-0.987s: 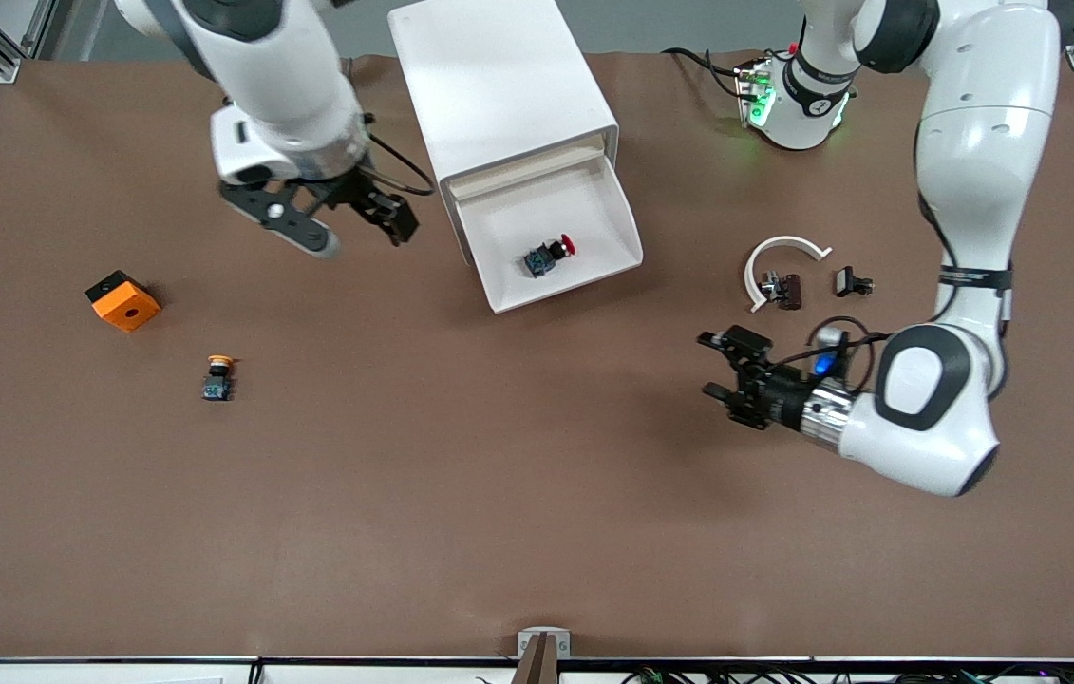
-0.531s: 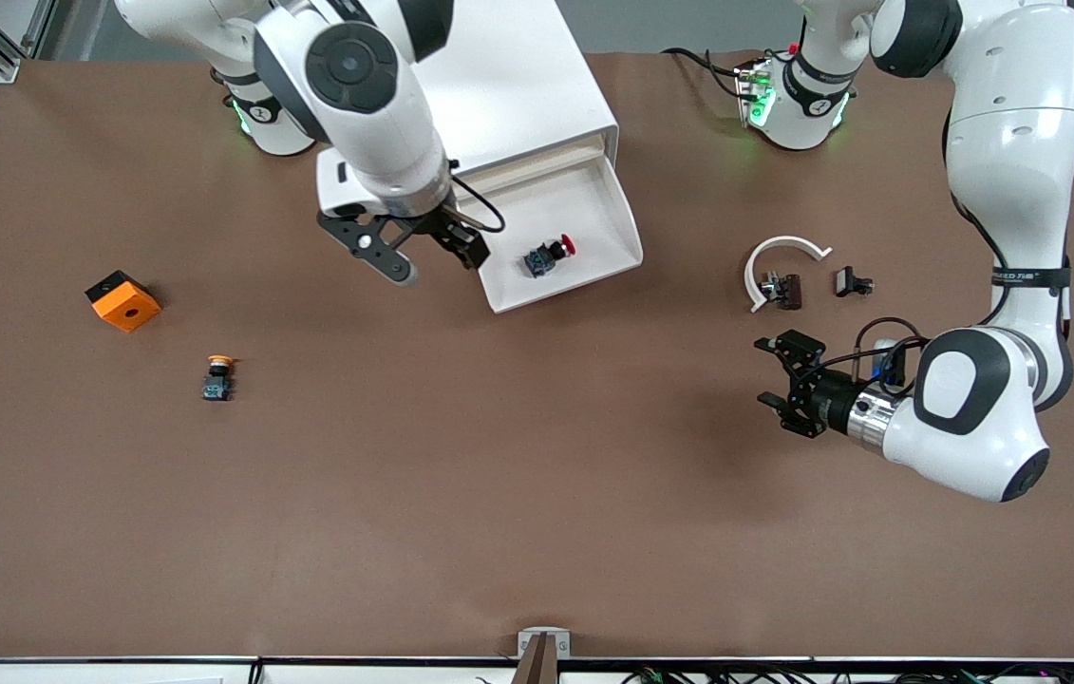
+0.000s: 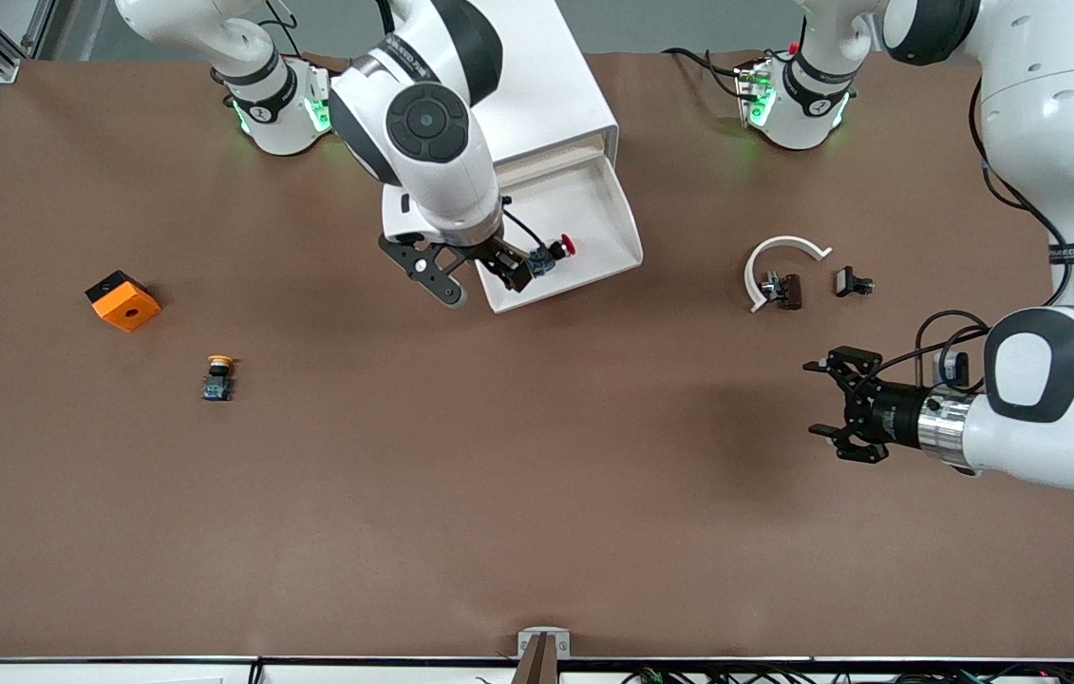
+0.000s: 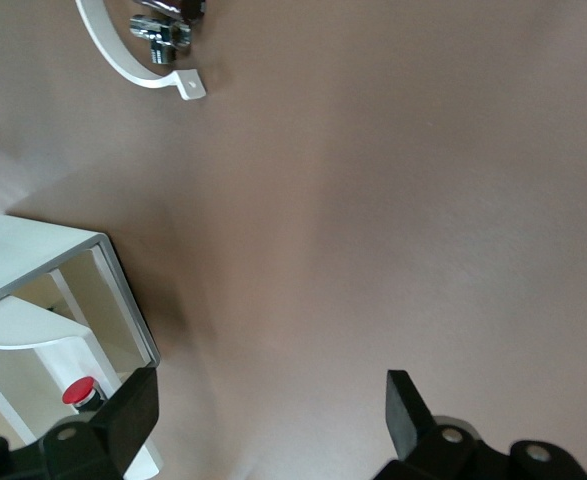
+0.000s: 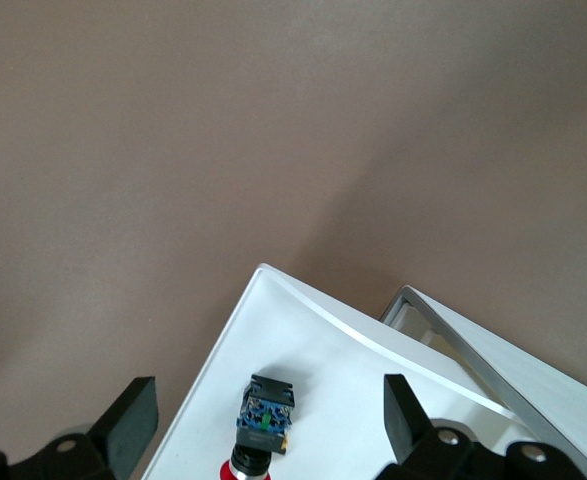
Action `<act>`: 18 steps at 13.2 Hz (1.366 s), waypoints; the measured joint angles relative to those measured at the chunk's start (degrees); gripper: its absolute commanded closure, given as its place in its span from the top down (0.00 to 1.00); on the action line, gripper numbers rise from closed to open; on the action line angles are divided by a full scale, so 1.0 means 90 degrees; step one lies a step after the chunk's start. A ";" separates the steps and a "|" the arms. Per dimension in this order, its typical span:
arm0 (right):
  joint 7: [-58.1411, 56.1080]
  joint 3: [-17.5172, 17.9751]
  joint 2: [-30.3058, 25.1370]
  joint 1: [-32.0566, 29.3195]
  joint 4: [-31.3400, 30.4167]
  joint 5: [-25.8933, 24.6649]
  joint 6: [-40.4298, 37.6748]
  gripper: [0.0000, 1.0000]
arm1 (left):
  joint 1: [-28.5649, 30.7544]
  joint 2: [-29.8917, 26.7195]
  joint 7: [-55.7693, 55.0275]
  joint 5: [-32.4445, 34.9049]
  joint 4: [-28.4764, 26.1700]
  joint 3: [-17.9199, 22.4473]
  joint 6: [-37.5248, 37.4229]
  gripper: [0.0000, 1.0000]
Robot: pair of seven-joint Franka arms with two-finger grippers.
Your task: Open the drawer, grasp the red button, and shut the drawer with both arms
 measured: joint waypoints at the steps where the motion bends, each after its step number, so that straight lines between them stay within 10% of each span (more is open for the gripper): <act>1: 0.0001 -0.0007 0.0050 0.0000 0.0001 0.0000 0.0095 0.67 | -0.0001 -0.0078 0.0112 0.0017 0.0001 0.0002 0.0045 1.00; 9: 0.0263 -0.0002 0.0426 0.0243 0.0005 0.0009 0.0499 0.82 | -0.0470 -0.0296 0.0828 0.0766 -0.0006 -0.0030 0.0054 1.00; 18: 0.0849 -0.0002 0.0660 0.0456 0.0004 0.0266 0.0530 0.93 | -0.0768 -0.0910 0.4388 0.1626 -0.0506 -0.0294 -0.0476 1.00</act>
